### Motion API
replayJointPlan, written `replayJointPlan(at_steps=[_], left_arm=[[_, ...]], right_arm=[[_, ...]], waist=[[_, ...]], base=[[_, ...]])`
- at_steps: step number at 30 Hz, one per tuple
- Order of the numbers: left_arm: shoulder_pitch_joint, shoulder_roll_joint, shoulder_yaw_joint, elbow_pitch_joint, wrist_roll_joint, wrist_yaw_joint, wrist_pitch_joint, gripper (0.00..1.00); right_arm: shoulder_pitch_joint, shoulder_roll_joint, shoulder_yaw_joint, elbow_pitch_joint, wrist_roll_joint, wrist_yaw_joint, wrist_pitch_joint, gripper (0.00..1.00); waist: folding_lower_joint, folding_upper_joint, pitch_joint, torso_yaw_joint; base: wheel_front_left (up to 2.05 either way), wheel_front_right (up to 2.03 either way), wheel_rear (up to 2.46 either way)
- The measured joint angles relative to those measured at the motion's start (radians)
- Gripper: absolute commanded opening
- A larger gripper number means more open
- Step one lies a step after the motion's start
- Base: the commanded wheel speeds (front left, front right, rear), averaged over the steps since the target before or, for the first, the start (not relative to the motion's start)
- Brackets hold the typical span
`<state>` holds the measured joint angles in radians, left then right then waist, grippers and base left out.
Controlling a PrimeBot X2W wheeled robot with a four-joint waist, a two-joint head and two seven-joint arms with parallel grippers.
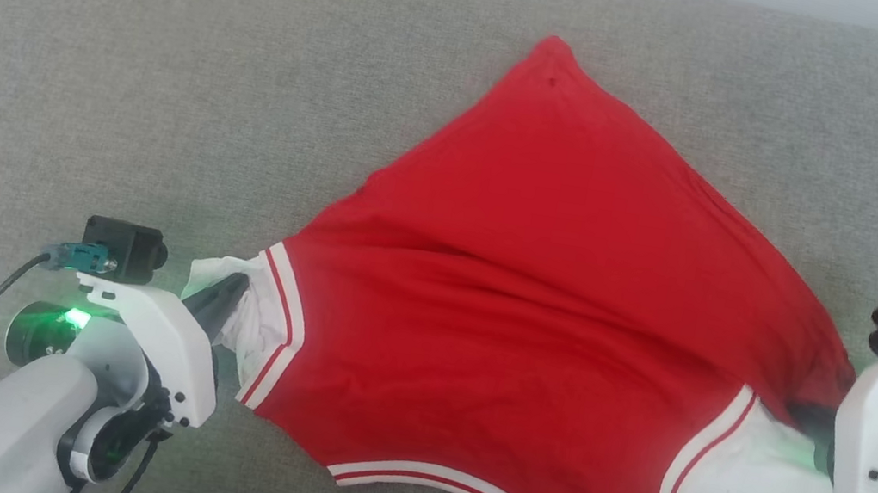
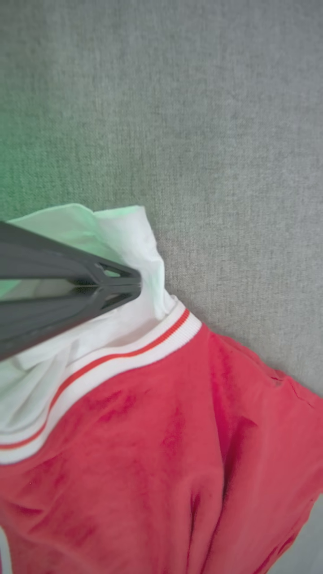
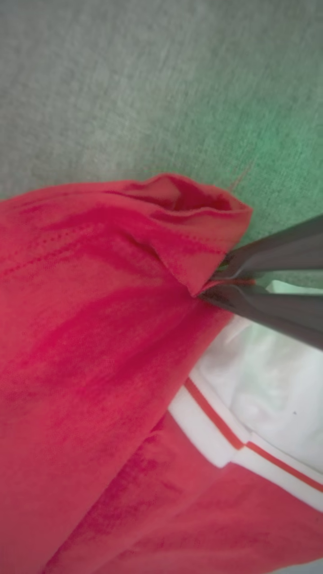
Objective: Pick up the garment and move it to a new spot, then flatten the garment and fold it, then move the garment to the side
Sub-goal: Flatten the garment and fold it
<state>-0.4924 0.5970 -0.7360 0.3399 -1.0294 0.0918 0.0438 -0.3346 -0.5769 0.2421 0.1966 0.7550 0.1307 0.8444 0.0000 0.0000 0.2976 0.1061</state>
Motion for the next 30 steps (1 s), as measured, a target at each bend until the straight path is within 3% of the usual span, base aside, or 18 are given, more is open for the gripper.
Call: replayJointPlan(at_steps=[2,4,5,13,20,24,30], left_arm=[[0.001,0.001,-0.001,-0.005,0.0,0.001,0.0,0.0],[0.001,0.001,-0.001,-0.008,0.0,0.001,0.003,0.0],[0.001,0.001,-0.001,-0.008,0.0,0.001,0.003,0.0],[0.002,-0.005,-0.008,-0.009,-0.002,0.0,0.003,0.0],[-0.001,-0.025,-0.023,-0.016,0.001,-0.006,0.003,0.0],[-0.022,-0.045,-0.034,-0.018,0.013,-0.015,0.003,0.0],[-0.064,-0.088,-0.053,-0.004,0.027,-0.036,0.004,0.0]], right_arm=[[0.029,0.02,-0.031,-0.013,-0.023,0.0,0.002,0.02],[0.045,0.04,-0.051,-0.029,-0.055,0.0,0.0,0.93],[0.051,0.045,-0.058,-0.038,-0.07,0.0,-0.001,1.0],[0.063,0.076,-0.143,-0.188,-0.108,0.0,0.065,1.0],[-0.08,0.082,-0.14,-0.307,-0.171,0.0,0.056,1.0],[-0.225,0.091,-0.061,-0.258,-0.213,0.0,-0.034,1.0],[-0.437,0.106,0.1,-0.039,-0.239,0.0,-0.154,1.0]], waist=[[0.0,0.0,0.003,0.003],[0.0,0.0,0.005,0.005],[0.0,0.0,0.006,0.007],[0.0,0.0,0.004,0.022],[0.0,0.0,0.011,0.056],[0.0,0.0,0.025,0.085],[0.0,0.0,0.051,0.146]], base=[[0.0,0.0,0.0],[0.0,0.0,0.0],[0.0,0.0,0.0],[0.0,0.0,0.0],[0.0,0.0,0.0],[0.0,0.0,0.0],[0.0,0.0,0.0]])
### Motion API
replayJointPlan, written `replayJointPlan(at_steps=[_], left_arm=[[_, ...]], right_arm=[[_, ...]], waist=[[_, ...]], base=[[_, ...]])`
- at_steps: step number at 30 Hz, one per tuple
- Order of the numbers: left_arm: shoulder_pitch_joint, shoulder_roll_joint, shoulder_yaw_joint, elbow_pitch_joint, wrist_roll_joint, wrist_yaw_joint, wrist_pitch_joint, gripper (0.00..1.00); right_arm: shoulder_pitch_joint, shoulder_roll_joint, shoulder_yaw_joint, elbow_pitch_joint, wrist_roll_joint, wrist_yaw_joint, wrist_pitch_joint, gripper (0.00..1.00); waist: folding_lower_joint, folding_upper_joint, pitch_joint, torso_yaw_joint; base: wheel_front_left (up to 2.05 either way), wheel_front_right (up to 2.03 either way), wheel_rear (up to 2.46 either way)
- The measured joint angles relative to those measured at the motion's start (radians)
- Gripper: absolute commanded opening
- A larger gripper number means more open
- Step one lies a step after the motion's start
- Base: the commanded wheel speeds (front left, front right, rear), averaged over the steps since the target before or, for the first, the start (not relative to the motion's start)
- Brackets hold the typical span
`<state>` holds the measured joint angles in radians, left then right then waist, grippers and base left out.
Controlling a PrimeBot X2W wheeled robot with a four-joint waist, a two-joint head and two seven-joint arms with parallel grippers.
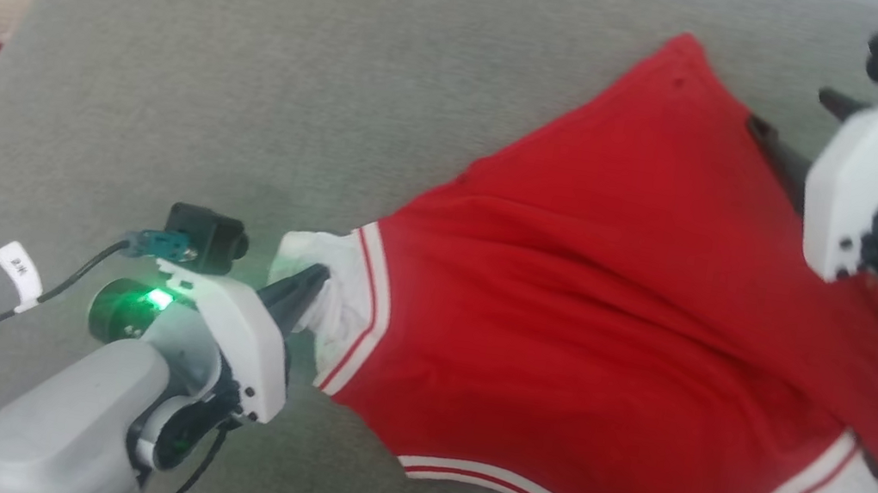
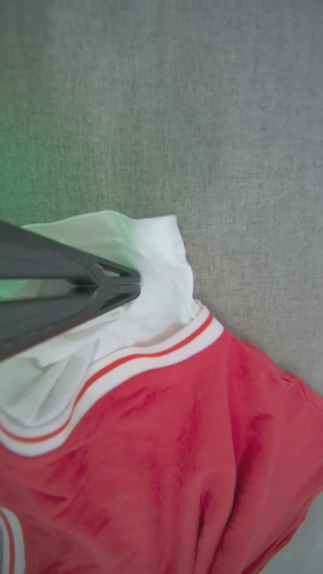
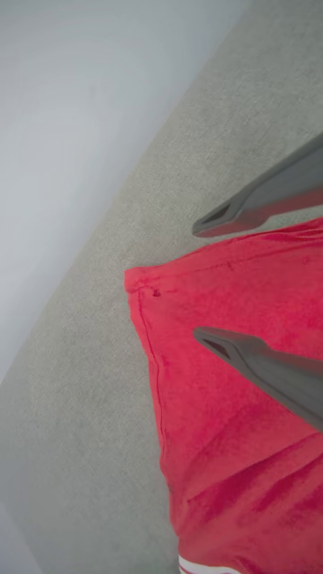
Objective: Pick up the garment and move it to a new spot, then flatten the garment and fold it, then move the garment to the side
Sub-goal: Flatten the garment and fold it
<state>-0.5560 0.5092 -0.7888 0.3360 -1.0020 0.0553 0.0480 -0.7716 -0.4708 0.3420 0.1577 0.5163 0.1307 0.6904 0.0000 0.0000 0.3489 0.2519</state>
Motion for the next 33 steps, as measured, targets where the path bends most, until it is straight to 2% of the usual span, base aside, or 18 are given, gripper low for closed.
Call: replayJointPlan(at_steps=[4,9,12,13,19,24,25,26,29,33], left_arm=[[-0.025,-0.03,-0.013,0.02,0.006,-0.018,-0.001,0.0],[-0.062,-0.079,-0.034,0.052,0.012,-0.047,-0.002,0.0],[-0.073,-0.1,-0.042,0.068,0.016,-0.059,-0.005,0.0],[-0.086,-0.121,-0.049,0.083,0.016,-0.072,-0.007,0.0],[-0.119,-0.17,-0.064,0.133,0.02,-0.106,-0.024,0.0],[-0.137,-0.196,-0.071,0.174,0.019,-0.128,-0.037,0.0],[-0.14,-0.199,-0.072,0.182,0.019,-0.131,-0.039,0.0],[-0.142,-0.201,-0.072,0.19,0.017,-0.136,-0.041,0.0],[-0.147,-0.205,-0.069,0.214,0.011,-0.145,-0.042,0.0],[-0.169,-0.184,-0.06,0.236,-0.001,-0.153,-0.03,0.0]], right_arm=[[-0.136,0.009,0.094,0.182,0.0,0.0,-0.042,1.0],[-0.267,0.008,0.197,0.403,0.017,0.0,-0.034,1.0],[-0.31,0.007,0.228,0.476,0.023,0.0,-0.03,1.0],[-0.346,0.005,0.261,0.544,0.028,0.0,-0.03,1.0],[-0.426,0.002,0.354,0.7,0.051,0.0,-0.005,1.0],[-0.473,0.001,0.426,0.753,0.106,0.0,0.063,1.0],[-0.479,0.0,0.437,0.757,0.128,-0.002,0.085,0.11],[-0.485,-0.002,0.453,0.755,0.143,-0.003,0.103,0.0],[-0.489,-0.011,0.483,0.747,0.181,-0.001,0.112,0.0],[-0.489,-0.009,0.493,0.765,0.209,0.001,0.052,0.0]], waist=[[0.0,0.0,0.02,0.045],[0.0,0.0,0.046,0.105],[0.0,0.0,0.055,0.13],[0.0,0.0,0.065,0.155],[0.0,0.0,0.101,0.215],[0.0,0.0,0.12,0.242],[0.0,0.0,0.121,0.244],[0.0,0.0001,0.12,0.243],[0.0,0.0001,0.116,0.238],[0.0,0.0,0.099,0.221]], base=[[0.0,0.0,0.0],[0.0,0.0,0.0],[0.0,0.0,0.0],[0.0,0.0,0.0],[0.0,0.0,0.0],[0.0,0.0,0.0],[0.0,0.0,0.0],[0.0,0.0,0.0],[0.0,0.0,0.0],[0.0,0.0,0.0]])
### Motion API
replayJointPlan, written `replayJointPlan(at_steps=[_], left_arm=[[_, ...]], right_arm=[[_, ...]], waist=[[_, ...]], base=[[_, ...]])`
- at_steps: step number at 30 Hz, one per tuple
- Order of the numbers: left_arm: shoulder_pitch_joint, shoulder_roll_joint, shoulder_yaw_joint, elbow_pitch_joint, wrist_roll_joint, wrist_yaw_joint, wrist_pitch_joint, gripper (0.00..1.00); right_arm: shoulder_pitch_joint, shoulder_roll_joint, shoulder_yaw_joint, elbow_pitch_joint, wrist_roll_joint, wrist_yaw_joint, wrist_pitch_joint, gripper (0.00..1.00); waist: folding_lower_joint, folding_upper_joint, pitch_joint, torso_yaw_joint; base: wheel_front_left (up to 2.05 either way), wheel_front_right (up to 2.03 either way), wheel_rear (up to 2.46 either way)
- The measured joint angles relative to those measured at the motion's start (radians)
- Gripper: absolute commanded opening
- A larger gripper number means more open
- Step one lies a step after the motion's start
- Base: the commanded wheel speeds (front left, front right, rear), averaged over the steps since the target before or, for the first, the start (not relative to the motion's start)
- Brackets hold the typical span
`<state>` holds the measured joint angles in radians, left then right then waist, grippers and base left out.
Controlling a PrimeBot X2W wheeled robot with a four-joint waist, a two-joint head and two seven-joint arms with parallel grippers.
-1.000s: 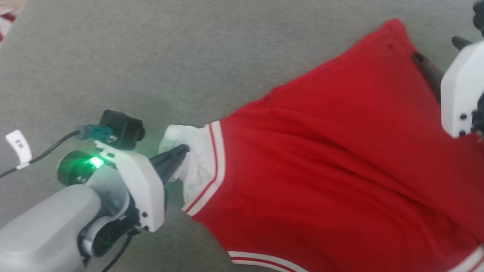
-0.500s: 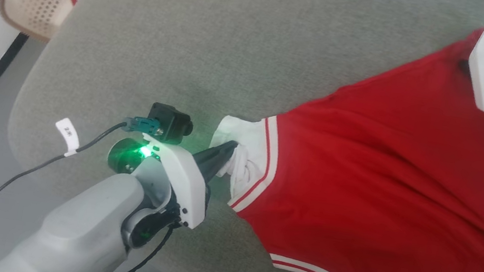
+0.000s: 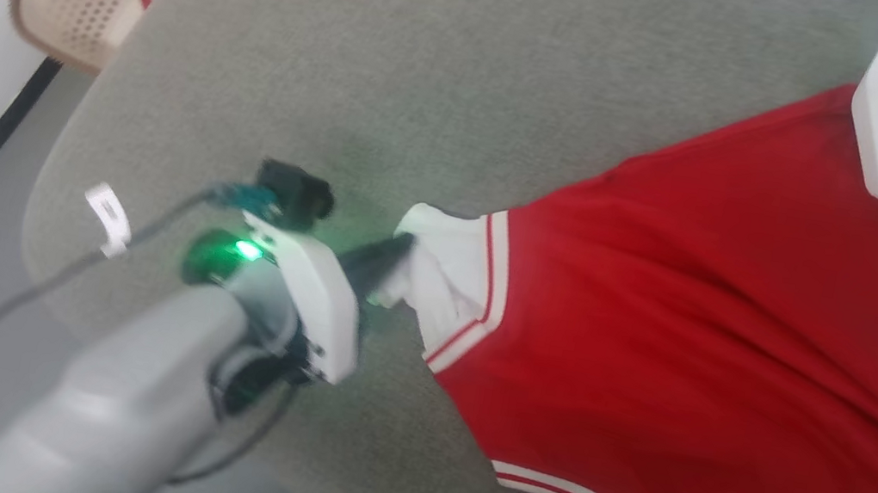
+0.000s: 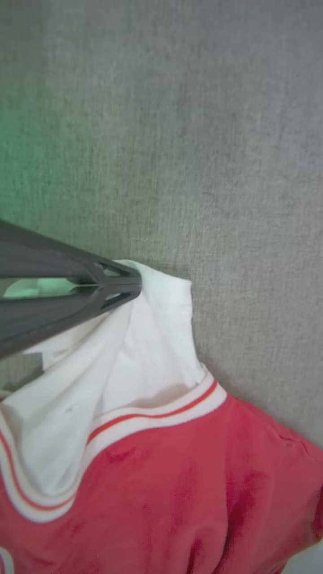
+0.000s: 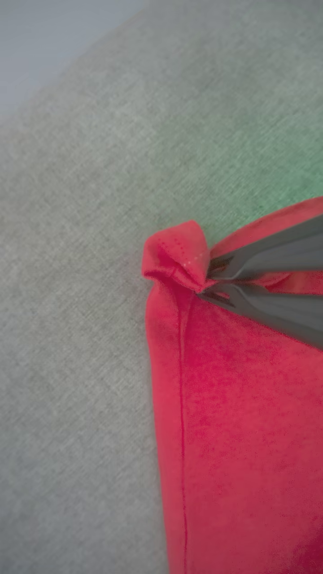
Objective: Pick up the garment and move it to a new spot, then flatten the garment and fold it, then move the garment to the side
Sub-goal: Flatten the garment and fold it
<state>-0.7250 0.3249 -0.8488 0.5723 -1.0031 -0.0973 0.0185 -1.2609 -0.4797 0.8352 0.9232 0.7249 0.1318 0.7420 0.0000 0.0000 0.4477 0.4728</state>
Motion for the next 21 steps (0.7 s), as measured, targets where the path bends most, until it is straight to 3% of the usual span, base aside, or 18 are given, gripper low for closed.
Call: replayJointPlan(at_steps=[13,21], left_arm=[[-0.176,0.223,0.058,-0.082,0.007,0.059,0.184,0.0],[-0.322,0.314,0.094,-0.118,0.01,0.101,0.307,0.0]], right_arm=[[-0.02,-0.006,0.053,-0.075,0.083,-0.001,-0.184,0.0],[-0.056,-0.026,0.075,-0.144,0.122,-0.001,-0.275,0.0]], waist=[[0.0,0.0,-0.129,-0.14],[0.0,0.0,-0.23,-0.242]], base=[[0.0,0.0,0.0],[0.0,0.0,0.0]])
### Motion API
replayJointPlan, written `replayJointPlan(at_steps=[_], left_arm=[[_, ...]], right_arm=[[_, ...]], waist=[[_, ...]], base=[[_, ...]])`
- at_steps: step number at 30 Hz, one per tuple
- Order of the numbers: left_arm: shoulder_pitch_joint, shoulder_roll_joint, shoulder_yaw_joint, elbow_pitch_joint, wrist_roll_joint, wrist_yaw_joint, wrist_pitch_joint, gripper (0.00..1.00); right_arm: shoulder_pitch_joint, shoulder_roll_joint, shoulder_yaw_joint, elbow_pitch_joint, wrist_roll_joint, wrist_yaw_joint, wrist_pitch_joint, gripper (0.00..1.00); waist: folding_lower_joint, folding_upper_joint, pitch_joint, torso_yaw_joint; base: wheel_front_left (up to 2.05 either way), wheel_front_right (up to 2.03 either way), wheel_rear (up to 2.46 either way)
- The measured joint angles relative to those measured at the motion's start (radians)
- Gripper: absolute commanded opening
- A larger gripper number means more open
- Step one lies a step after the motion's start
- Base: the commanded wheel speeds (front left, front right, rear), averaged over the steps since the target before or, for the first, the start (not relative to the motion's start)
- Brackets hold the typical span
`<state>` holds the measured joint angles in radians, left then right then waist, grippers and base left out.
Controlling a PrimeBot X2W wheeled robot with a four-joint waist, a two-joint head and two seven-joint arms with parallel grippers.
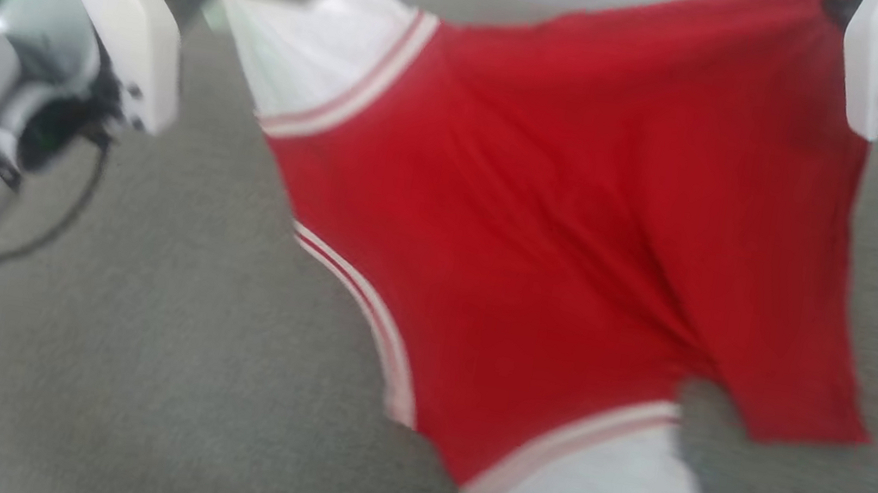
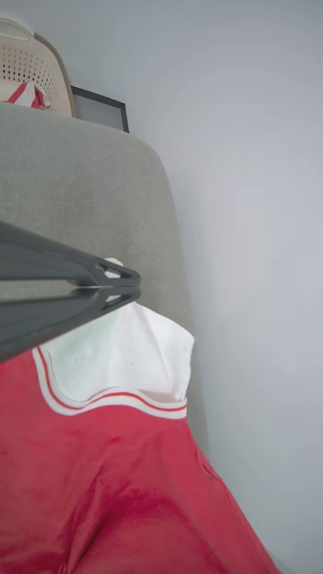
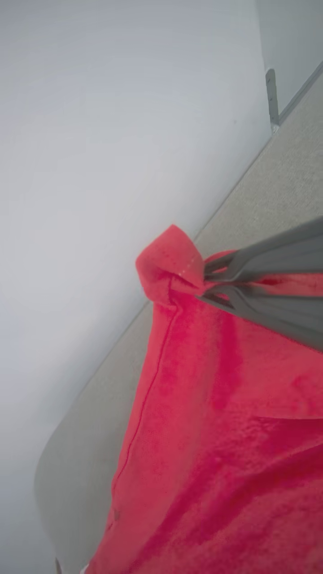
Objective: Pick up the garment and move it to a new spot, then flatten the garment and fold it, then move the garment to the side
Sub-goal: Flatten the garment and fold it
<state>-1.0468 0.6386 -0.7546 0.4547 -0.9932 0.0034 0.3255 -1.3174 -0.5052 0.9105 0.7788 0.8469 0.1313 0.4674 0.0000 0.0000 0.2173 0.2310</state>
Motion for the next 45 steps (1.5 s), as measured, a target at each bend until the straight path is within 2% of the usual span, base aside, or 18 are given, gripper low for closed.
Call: replayJointPlan(at_steps=[6,12,16,24,28,36,41,45], left_arm=[[-0.106,0.033,0.013,0.029,0.012,0.007,0.06,0.0],[-0.207,0.021,-0.001,0.078,0.059,-0.001,0.082,0.0],[-0.28,0.001,-0.001,0.117,0.081,-0.006,0.059,0.0],[-0.435,-0.044,0.008,0.206,0.151,-0.033,-0.07,0.0],[-0.513,-0.069,0.011,0.253,0.202,-0.037,-0.166,0.0],[-0.669,-0.118,0.017,0.349,0.285,-0.025,-0.38,0.0],[-0.73,-0.153,0.022,0.399,0.32,-0.018,-0.515,0.0],[-0.711,-0.186,0.009,0.448,0.311,-0.069,-0.54,0.0]], right_arm=[[-0.029,0.001,-0.008,-0.028,0.013,0.0,-0.044,0.0],[-0.062,0.002,-0.024,-0.022,0.001,0.0,-0.077,0.0],[-0.098,0.016,-0.055,0.018,-0.028,0.0,-0.128,0.0],[-0.191,0.074,-0.099,0.114,-0.106,0.0,-0.275,0.0],[-0.25,0.103,-0.131,0.181,-0.174,0.0,-0.404,0.0],[-0.405,0.174,-0.23,0.403,-0.353,0.0,-0.668,0.0],[-0.456,0.211,-0.282,0.48,-0.442,0.0,-0.715,0.0],[-0.428,0.225,-0.303,0.498,-0.487,0.0,-0.72,0.0]], waist=[[0.0,0.0,-0.078,-0.066],[0.0,0.0,-0.125,-0.123],[0.0,0.0,-0.115,-0.144],[0.0,0.0,-0.015,-0.162],[0.0,0.0,0.041,-0.166],[0.0,0.0,0.133,-0.165],[0.0,0.0,0.182,-0.16],[0.0,0.0,0.206,-0.148]], base=[[0.0,0.0,0.0],[0.0,0.0,0.0],[0.0,0.0,0.0],[0.0,0.0,0.0],[0.0,0.0,0.0],[0.0,0.0,0.0],[0.0,0.0,0.0],[0.0,0.0,0.0]])
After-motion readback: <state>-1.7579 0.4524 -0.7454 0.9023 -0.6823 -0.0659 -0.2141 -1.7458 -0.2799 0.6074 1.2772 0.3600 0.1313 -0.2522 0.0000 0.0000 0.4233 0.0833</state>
